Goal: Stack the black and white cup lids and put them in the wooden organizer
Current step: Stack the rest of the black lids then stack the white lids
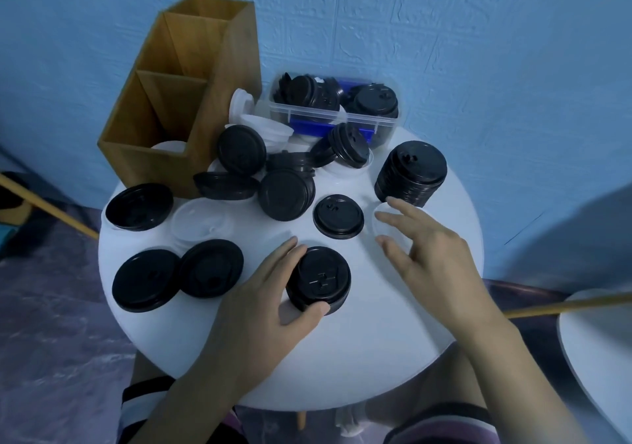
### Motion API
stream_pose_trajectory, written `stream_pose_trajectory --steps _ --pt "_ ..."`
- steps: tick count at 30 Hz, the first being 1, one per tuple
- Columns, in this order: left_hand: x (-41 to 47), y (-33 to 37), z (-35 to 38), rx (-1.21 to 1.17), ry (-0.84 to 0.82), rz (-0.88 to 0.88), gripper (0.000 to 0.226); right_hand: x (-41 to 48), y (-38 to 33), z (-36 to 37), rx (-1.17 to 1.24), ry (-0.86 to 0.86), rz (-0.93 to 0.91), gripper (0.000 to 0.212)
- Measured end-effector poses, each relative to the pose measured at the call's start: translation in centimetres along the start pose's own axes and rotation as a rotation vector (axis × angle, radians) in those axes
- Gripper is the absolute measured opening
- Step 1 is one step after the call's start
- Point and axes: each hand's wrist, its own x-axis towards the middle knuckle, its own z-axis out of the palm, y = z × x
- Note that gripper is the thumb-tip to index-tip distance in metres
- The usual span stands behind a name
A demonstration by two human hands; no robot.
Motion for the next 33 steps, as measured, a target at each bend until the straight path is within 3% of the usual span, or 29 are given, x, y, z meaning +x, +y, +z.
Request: stream_pose_trajectory --steps 3,7,15,19,22,26,29,31,33 --pt "0.1 -0.1 0.1 0.013 0.019 0.007 0.075 1.6 -2.1 0.9 0.039 -0.091 -0.027 0.041" --pt "0.0 -0.1 0.1 0.020 0.010 -0.015 0.076 3.7 -3.3 2.9 -0.102 -0.211 -0.050 0.045" --pt "-1.1 0.1 -0.7 -0.017 0.049 -0.066 0.072 1.8 -2.5 3.2 -0.038 -0.127 -0.039 0.026" --pt "-1.5 0.3 -1.5 -0.053 0.006 -0.040 0.069 1.7 -2.5 3.7 0.001 -0.190 0.031 0.053" --pt "-1.6 0.4 -1.8 -0.074 -0.009 -0.031 0.067 1.4 -2.7 4.4 0.021 -0.199 0.023 0.057" --pt "-1.5 0.0 -1.5 -0.057 -0.015 -0.017 0.064 1.2 -2.6 4.4 0.174 -0.090 0.070 0.054" --pt "-1.1 -0.1 -1.3 -0.031 -0.015 -0.010 0.072 0.5 -2.9 2.7 0.448 -0.029 0.103 0.049" --pt "-0.6 0.2 -1.2 -0.034 -0.028 -0.010 0.070 -0.4 -3.2 1.3 0.569 -0.116 0.089 0.047" --pt "-0.3 0.4 -1.0 -0.049 -0.046 -0.011 0.067 -1.4 -3.2 0.6 0.523 -0.226 0.027 0.049"
